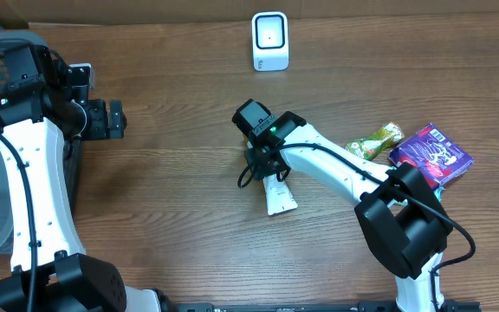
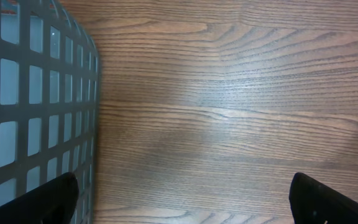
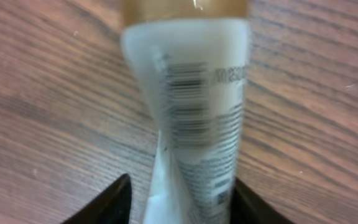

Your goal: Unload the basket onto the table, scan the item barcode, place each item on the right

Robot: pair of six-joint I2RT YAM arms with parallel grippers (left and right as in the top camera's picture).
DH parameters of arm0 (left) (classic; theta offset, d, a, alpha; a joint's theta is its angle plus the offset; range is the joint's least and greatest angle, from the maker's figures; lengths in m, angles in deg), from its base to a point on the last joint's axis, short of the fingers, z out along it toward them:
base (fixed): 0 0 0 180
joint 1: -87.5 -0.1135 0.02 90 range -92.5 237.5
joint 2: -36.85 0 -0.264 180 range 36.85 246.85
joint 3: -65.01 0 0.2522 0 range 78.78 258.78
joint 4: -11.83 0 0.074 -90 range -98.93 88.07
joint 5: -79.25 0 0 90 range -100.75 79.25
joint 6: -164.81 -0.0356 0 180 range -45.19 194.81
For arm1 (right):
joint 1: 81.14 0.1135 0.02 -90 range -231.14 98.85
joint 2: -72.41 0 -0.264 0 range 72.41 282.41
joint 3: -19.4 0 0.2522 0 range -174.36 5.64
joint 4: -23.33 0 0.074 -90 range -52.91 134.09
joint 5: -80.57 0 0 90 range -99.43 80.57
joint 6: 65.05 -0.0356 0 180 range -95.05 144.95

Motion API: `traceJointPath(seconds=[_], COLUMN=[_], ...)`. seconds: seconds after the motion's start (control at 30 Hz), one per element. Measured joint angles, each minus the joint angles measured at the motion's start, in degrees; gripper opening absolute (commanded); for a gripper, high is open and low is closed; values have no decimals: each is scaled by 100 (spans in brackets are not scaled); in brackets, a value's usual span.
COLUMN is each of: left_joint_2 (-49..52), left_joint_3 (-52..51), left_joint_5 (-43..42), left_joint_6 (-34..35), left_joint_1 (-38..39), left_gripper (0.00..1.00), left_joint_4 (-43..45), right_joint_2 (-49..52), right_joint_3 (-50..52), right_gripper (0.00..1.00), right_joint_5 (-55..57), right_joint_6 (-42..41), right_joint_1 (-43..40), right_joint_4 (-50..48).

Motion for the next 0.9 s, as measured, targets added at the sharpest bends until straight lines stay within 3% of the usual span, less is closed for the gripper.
traceJointPath(seconds=[0.17,0.27,0.37,0.6,0.73,0.9], left_joint_2=[0,0,0,0,0,0], left_joint_3=[0,0,0,0,0,0], left_joint_5=[0,2,0,0,0,0], left_joint_6=[0,0,0,0,0,0], left_joint_1=[0,0,0,0,0,0], left_gripper=[100,99,99,100,100,100], left_joint_4=[-2,0,0,0,0,0], right_joint_2=[-7,-168,-592,-1054,-966,-621], right_joint_3=[-170,-358,-457,-273,278,385], right_gripper=[53,74,84,91,100,100], right_joint_5=[-592,-1078,-1515,-2586,-3042,-3141], right_joint_6=[179,251,273,693,1036,1421], right_joint_1=[-72,-299,-800,-1958,-1827,-1408], right_joint_4=[262,437,695,485,116,-96])
